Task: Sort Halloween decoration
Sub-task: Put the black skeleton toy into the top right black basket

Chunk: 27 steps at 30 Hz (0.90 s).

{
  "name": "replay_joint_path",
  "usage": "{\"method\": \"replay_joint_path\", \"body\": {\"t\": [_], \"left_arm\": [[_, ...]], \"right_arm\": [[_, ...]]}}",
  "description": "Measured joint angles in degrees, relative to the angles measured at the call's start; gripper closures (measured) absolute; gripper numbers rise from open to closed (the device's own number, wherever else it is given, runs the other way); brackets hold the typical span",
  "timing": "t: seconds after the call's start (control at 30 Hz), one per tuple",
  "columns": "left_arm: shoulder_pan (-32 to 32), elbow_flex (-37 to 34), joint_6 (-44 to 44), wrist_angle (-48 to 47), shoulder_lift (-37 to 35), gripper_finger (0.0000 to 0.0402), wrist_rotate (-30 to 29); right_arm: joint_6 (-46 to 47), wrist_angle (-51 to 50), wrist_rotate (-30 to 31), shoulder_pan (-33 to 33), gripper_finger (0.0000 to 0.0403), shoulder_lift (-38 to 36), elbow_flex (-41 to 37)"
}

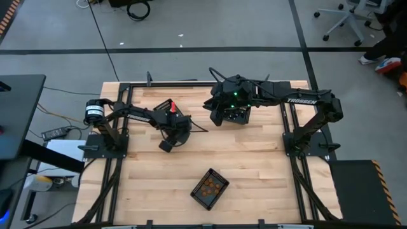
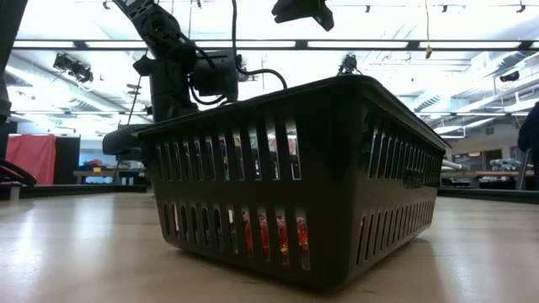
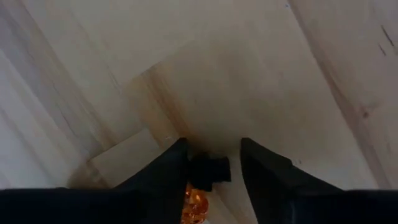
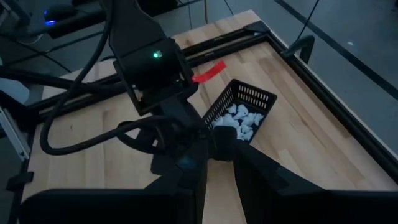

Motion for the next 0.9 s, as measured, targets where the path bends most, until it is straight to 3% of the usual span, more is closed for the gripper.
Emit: {"method": "replay_joint_path", "body": {"t": [0.23, 0.47, 0.9], "left_arm": [[1.51, 0.0, 2.59, 1.14, 0.08, 0.0304, -0.91], [1.62, -0.11, 0.11, 1.84, 0.15, 0.0392, -1.31], [1.76, 3.34, -7.65, 2.84, 0.37, 0.0397, -1.86]], "right_arm": [[0.2, -0.07, -0.12, 0.0, 0.032, 0.0, 0.0], [0.5, -0.3, -0.52, 0.02, 0.032, 0.0, 0.0], [0.46, -0.36, -0.52, 0.04, 0.032, 0.0, 0.0]]}}
